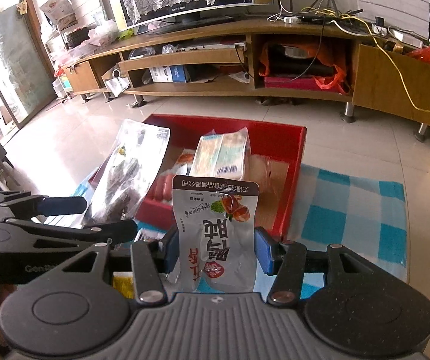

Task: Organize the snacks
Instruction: 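Carry jerky bag in left tool over red box while right carries pouch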

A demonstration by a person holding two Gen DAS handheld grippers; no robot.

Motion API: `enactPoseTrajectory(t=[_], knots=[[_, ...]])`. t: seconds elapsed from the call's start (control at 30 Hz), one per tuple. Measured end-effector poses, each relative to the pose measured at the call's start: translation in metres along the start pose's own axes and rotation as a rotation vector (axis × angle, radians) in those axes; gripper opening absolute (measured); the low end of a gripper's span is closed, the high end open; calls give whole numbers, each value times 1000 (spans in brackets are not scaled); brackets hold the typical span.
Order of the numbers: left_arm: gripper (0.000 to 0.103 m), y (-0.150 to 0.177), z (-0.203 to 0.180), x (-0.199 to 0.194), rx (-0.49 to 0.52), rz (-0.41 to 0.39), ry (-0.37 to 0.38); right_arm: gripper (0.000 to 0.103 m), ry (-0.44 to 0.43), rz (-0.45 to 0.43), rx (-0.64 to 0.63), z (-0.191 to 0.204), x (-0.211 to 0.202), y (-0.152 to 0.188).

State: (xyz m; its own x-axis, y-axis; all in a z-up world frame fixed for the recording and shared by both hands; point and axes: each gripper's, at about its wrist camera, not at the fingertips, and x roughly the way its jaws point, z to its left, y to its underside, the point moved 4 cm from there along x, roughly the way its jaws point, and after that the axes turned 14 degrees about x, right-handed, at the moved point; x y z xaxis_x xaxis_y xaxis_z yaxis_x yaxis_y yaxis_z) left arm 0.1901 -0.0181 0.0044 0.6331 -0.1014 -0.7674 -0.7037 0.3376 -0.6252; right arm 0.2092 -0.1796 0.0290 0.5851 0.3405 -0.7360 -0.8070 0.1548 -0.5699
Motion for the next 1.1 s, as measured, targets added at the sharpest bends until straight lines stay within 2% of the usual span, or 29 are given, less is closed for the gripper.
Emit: enactPoseTrajectory(t=[0.67, 1.1], knots=[[81, -32, 23, 39, -48, 11, -52, 51, 9, -9, 44, 0, 39, -41], [81, -40, 32, 59, -64, 35, -82, 51, 17, 7, 56, -2, 64, -52]])
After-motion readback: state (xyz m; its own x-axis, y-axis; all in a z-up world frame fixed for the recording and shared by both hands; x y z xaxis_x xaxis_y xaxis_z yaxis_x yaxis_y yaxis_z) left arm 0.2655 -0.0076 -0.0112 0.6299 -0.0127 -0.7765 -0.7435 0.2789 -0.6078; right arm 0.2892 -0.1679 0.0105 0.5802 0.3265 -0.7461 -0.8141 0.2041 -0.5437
